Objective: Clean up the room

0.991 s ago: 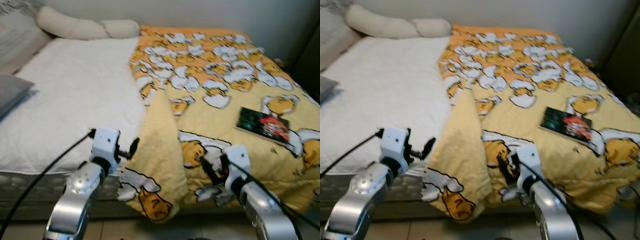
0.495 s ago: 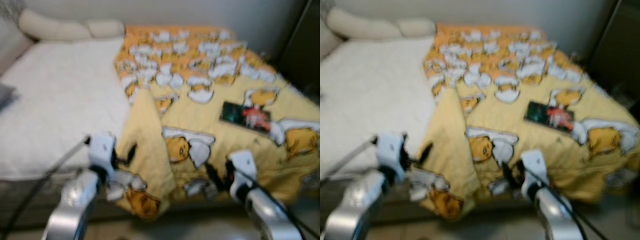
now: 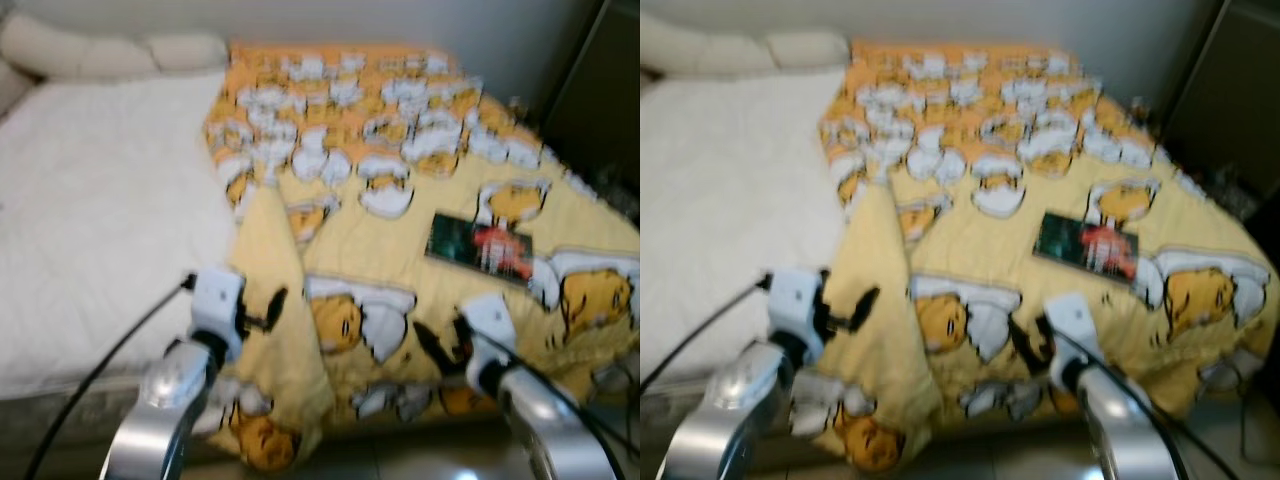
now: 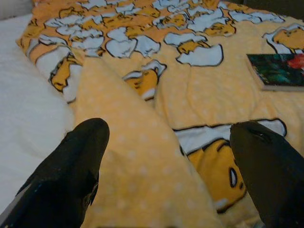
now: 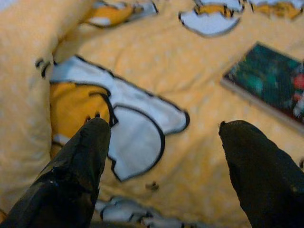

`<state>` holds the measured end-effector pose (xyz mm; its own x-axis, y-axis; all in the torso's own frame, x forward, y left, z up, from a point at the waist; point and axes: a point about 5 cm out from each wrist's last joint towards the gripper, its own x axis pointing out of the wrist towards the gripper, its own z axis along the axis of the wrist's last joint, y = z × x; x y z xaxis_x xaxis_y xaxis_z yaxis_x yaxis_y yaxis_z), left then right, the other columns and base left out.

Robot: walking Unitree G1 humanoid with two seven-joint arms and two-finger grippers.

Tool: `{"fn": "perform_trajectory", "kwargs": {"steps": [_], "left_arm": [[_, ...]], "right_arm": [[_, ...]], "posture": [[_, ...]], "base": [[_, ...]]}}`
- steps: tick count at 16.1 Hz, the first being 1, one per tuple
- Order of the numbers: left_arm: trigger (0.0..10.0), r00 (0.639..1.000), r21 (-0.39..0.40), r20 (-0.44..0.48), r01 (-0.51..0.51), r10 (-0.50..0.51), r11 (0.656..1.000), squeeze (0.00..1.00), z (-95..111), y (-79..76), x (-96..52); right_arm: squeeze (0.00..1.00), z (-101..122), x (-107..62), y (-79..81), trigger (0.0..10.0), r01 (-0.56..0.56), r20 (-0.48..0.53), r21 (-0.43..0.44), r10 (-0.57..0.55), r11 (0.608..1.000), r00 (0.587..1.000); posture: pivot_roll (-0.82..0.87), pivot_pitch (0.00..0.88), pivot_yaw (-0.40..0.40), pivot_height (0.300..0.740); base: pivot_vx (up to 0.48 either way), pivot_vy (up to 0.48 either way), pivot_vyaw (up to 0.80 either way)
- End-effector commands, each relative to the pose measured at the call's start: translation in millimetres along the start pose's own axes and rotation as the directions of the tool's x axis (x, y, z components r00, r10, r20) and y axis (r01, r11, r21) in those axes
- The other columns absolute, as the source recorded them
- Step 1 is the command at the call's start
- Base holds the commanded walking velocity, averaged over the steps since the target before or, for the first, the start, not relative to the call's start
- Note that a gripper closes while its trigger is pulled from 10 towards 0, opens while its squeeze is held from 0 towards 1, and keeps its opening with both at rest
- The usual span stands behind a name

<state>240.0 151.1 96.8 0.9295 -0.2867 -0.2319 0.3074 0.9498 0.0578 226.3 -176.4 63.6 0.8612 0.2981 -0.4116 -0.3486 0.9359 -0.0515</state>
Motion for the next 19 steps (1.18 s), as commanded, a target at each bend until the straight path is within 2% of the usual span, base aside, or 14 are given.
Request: {"fn": "perform_trajectory", "kwargs": {"steps": [1, 4, 7, 8, 9, 10, 12, 13, 14, 16, 17, 18, 19], "left_arm": [[10.0, 0.999, 0.024, 0.005, -0.046, 0.046, 0.999, 0.0, 3, 12.0, -1.9], [10.0, 0.999, 0.036, -0.005, -0.041, 0.041, 0.999, 0.0, 6, 15.6, 2.1], [10.0, 0.999, 0.065, -0.036, 0.015, -0.012, 0.998, 0.0, 8, 19.5, 10.2], [10.0, 0.998, 0.067, -0.053, 0.024, -0.02, 0.997, 0.0, 7, 21.9, 12.2], [10.0, 0.991, 0.069, -0.127, 0.061, -0.052, 0.996, 0.0, 1, 28.8, 17.8], [10.0, 0.979, 0.052, -0.177, 0.107, -0.096, 0.993, 1.0, -2, 32.6, 23.8], [10.0, 0.969, 0.041, -0.214, 0.134, -0.122, 0.99, 1.0, -3, 35.9, 35.7], [10.0, 0.962, 0.038, -0.243, 0.139, -0.126, 0.99, 1.0, -3, 39.3, 47.0], [10.0, 0.951, 0.026, -0.282, 0.139, -0.127, 0.99, 1.0, -7, 43.8, 61.4], [10.0, 0.933, 0.022, -0.335, 0.149, -0.133, 0.989, 1.0, -15, 46.6, 74.0], [10.0, 0.928, 0.021, -0.346, 0.152, -0.135, 0.988, 1.0, -17, 46.8, 76.1], [10.0, 0.916, 0.019, -0.376, 0.16, -0.141, 0.987, 0.9, -23, 45.9, 79.1], [10.0, 0.909, 0.068, -0.4, 0.156, -0.116, 0.985, 0.0, -27, 47.1, 81.7]], "right_arm": [[0.0, 11, 8.5, 8.7, 10.0, -0.052, 0.038, -0.011, 0.053, 0.999, 0.998], [0.0, 16, 11.1, 2.8, 10.0, -0.072, 0.036, -0.03, 0.073, 0.997, 0.997], [0.0, 13, 6.4, -3.4, 10.0, -0.133, -0.01, -0.034, 0.132, 0.991, 0.991], [0.0, 13, 4.9, -3.8, 10.0, -0.163, -0.017, -0.044, 0.163, 0.986, 0.987], [0.0, 16, 2.5, -7.9, 10.0, -0.22, -0.03, -0.057, 0.219, 0.974, 0.975], [0.0, 21, 0.6, -14.3, 10.0, -0.252, -0.031, -0.054, 0.251, 0.966, 0.968], [0.0, 26, -0.9, -22.0, 10.0, -0.283, -0.032, -0.04, 0.282, 0.958, 0.959], [0.0, 30, -2.3, -24.6, 10.0, -0.328, -0.043, -0.056, 0.326, 0.943, 0.945], [0.0, 32, -5.9, -23.9, 10.0, -0.404, -0.08, -0.08, 0.398, 0.911, 0.914], [0.0, 33, -11.3, -22.1, 10.0, -0.482, -0.124, -0.092, 0.47, 0.871, 0.874], [0.0, 33, -12.3, -22.4, 10.0, -0.492, -0.13, -0.091, 0.479, 0.866, 0.868], [0.0, 33, -13.8, -24.0, 10.0, -0.502, -0.144, -0.097, 0.487, 0.86, 0.862], [0.0, 33, -13.4, -26.2, 10.0, -0.494, -0.152, -0.106, 0.477, 0.863, 0.866]], "posture": [[-0.06, 0.0, -0.015, 0.74], [-0.06, 0.0, -0.008, 0.74], [-0.07, 0.0, -0.004, 0.74], [-0.08, 0.0, 0.002, 0.74], [-0.1, 0.0, 0.013, 0.74], [-0.11, 0.0, 0.013, 0.74], [-0.12, 0.0, 0.011, 0.74], [-0.13, 0.0, 0.011, 0.74], [-0.16, 0.0, 0.002, 0.74], [-0.16, 0.0, -0.015, 0.74], [-0.17, 0.0, -0.021, 0.74], [-0.17, 0.0, -0.04, 0.74], [-0.17, 0.0, -0.048, 0.74]], "base": [[0.281, 0.0, 0.0], [0.171, 0.0, 0.0], [0.0, 0.0, 0.0], [0.0, 0.0, 0.0], [0.0, 0.0, 0.0], [0.0, 0.0, 0.0], [0.0, 0.0, 0.0], [0.0, 0.0, 0.0], [0.0, 0.0, 0.0], [0.0, 0.0, 0.0], [0.0, 0.0, 0.0], [0.0, 0.0, 0.0], [0.0, 0.0, 0.0]]}}
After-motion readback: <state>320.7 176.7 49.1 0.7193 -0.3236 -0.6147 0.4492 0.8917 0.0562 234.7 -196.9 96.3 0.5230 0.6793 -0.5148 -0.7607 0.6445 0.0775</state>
